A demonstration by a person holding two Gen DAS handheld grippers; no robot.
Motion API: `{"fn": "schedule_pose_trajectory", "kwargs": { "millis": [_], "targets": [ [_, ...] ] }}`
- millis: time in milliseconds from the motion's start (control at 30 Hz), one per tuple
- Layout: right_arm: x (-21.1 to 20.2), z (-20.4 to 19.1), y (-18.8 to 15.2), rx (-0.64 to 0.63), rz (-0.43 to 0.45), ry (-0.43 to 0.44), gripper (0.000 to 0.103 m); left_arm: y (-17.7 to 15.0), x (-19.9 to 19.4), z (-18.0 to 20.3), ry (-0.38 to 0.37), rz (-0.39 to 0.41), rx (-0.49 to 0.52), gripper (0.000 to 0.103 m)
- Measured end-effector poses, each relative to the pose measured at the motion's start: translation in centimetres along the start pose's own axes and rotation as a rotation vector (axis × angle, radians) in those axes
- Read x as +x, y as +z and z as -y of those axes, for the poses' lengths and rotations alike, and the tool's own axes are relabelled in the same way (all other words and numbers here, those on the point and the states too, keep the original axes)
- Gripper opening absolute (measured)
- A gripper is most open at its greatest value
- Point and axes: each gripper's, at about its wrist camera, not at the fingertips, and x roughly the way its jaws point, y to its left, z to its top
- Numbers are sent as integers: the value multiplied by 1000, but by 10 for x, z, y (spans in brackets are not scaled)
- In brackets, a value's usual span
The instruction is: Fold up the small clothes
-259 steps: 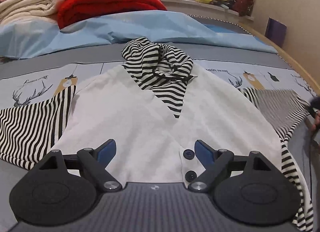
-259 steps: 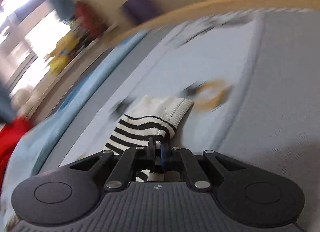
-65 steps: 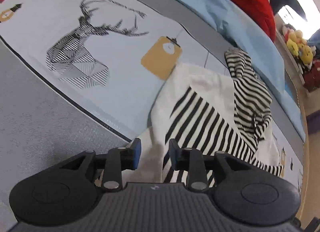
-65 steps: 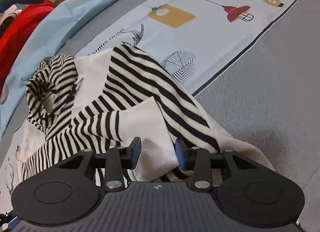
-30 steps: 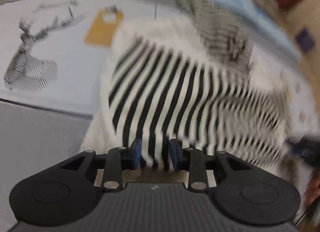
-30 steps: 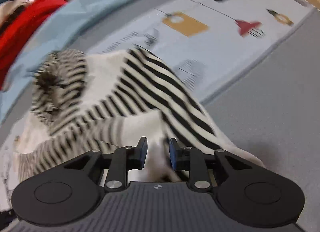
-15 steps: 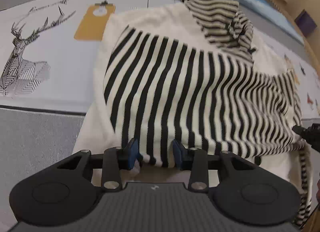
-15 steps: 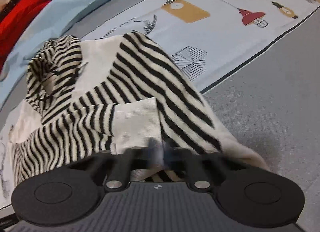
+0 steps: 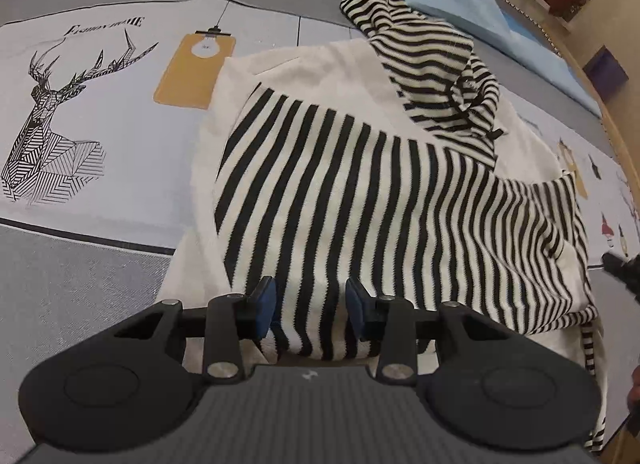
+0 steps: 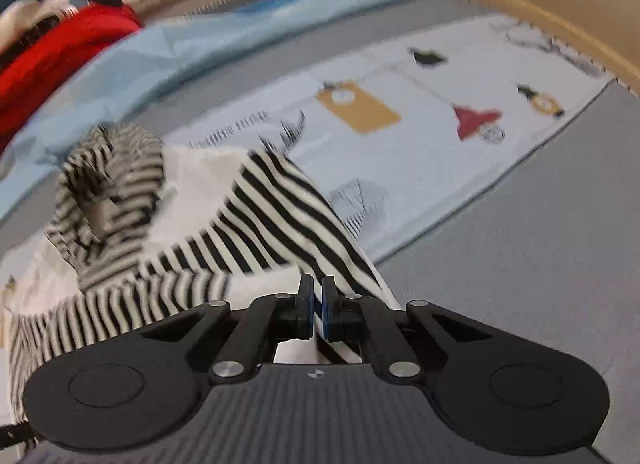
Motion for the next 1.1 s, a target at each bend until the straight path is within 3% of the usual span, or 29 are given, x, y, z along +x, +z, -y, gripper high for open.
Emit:
{"fn": "schedule_pose_trajectory", "kwargs": {
  "millis": [100, 167, 233, 333, 433, 500, 600, 767, 833, 967, 1033, 1100],
  "targets": [
    [1, -5, -1, 2, -10, 99, 6, -5, 13, 0, 23, -41, 22, 42],
    [22, -5, -7, 29, -159, 182, 7, -5, 13, 0, 26, -36, 23, 42],
    [41, -3, -19, 37, -278, 167, 7, -3, 8, 0, 15, -16, 16, 42],
    [40, -2, -19, 42, -265, 160, 8, 1, 3, 3, -15, 21, 1, 45],
    [39, 3, -18, 71, -269, 161, 12, -4, 19, 7, 20, -35, 20, 46],
    [36, 7, -18, 96, -277, 163, 13, -4, 19, 10, 33, -24, 30, 46],
    [30, 7, -16, 102, -270, 167, 20, 0, 3, 13, 0, 44, 12, 46],
    [15, 6, -7, 100, -237, 196, 21, 7, -33, 28, 7, 231, 6, 43],
    [10, 8, -1, 97, -222, 210, 21, 22, -40, 40, 5, 293, 20, 33],
    [-2, 11, 12, 75, -170, 235, 21, 81, -43, 71, 12, 376, 82, 19],
    [-6, 15, 17, 77, -160, 252, 18, 116, -34, 83, 3, 397, 91, 17],
    [-11, 20, 21, 82, -143, 259, 9, 151, -17, 98, 15, 415, 113, 17]
  ]
}}
